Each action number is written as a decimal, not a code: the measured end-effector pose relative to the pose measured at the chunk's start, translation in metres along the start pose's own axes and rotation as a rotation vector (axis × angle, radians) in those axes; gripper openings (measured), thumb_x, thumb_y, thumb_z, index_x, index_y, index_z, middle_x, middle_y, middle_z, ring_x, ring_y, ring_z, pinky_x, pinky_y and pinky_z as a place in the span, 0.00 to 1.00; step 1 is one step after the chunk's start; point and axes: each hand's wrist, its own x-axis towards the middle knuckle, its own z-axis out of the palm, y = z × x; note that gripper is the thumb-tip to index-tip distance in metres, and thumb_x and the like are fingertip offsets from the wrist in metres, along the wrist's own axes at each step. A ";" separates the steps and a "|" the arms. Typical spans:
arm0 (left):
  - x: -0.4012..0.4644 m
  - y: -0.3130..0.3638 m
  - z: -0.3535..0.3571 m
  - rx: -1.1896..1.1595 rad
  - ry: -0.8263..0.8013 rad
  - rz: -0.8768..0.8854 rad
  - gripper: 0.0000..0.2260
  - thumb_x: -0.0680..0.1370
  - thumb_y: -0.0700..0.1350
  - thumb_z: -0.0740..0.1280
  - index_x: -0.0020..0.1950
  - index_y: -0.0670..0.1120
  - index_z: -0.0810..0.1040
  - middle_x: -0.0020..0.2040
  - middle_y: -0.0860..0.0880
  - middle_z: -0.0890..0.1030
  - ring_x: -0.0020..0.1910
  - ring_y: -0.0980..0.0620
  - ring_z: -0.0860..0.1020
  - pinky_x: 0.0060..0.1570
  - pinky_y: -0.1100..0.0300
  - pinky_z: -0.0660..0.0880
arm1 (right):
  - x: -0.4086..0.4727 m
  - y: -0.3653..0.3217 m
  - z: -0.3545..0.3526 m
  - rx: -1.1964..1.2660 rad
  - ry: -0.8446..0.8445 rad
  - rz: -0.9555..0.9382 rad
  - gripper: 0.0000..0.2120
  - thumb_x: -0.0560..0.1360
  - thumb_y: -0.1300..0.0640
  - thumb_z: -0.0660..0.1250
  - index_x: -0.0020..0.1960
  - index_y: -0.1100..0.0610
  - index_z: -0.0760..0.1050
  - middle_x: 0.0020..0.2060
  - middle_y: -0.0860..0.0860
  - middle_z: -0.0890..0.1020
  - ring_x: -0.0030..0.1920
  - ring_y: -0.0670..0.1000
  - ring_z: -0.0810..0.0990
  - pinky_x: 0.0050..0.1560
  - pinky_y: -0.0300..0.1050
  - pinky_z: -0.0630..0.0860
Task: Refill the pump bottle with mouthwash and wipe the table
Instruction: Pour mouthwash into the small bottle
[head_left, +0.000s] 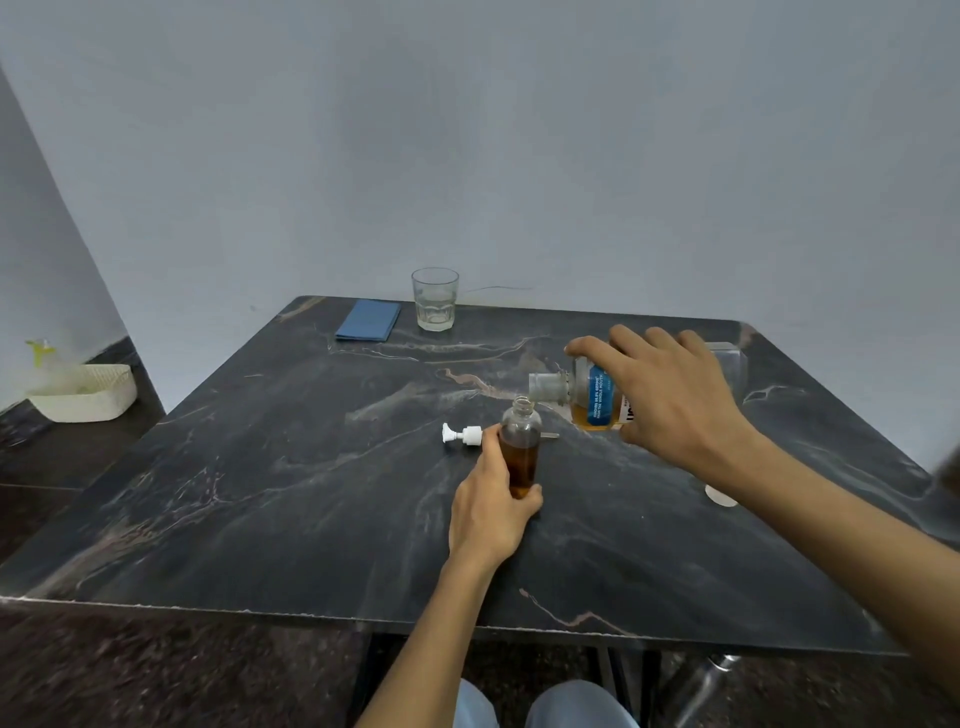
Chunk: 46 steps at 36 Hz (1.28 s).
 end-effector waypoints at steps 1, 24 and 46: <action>0.000 0.000 0.000 0.001 -0.003 -0.001 0.32 0.73 0.48 0.70 0.64 0.63 0.50 0.62 0.51 0.75 0.58 0.48 0.76 0.55 0.56 0.70 | 0.000 0.000 0.000 0.001 0.000 0.001 0.43 0.65 0.55 0.76 0.69 0.41 0.52 0.58 0.48 0.73 0.55 0.53 0.73 0.56 0.50 0.69; 0.001 0.000 -0.001 0.003 -0.011 -0.013 0.31 0.73 0.49 0.70 0.64 0.62 0.51 0.62 0.51 0.75 0.59 0.48 0.75 0.54 0.56 0.70 | -0.001 -0.001 -0.002 -0.004 -0.001 0.000 0.42 0.65 0.53 0.76 0.69 0.41 0.53 0.57 0.48 0.73 0.54 0.52 0.73 0.55 0.49 0.68; 0.001 -0.001 0.000 0.006 -0.014 -0.005 0.31 0.73 0.48 0.70 0.66 0.60 0.51 0.60 0.51 0.75 0.57 0.49 0.76 0.51 0.59 0.69 | -0.001 -0.001 -0.003 0.002 -0.005 0.002 0.42 0.65 0.54 0.76 0.69 0.41 0.54 0.58 0.48 0.73 0.54 0.52 0.72 0.55 0.49 0.68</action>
